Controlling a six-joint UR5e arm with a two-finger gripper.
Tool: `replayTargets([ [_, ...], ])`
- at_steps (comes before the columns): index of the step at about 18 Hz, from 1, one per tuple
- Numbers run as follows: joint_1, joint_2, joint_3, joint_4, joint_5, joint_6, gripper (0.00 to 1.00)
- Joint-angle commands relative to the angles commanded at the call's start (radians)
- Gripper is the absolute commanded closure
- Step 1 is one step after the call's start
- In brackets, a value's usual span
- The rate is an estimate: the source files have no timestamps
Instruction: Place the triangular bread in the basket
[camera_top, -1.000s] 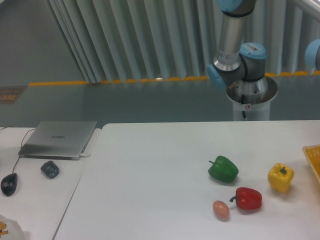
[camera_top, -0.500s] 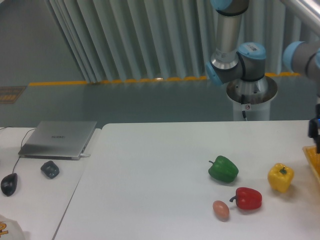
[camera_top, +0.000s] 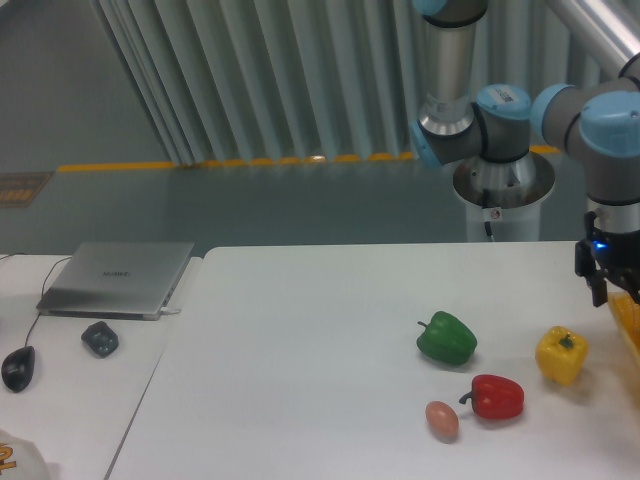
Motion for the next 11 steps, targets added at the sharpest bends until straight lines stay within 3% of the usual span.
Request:
replayTargets([
  [3, -0.029, -0.011, 0.000, 0.005, 0.026, -0.060, 0.00],
  [11, -0.037, -0.017, 0.002, 0.008, 0.043, -0.060, 0.00],
])
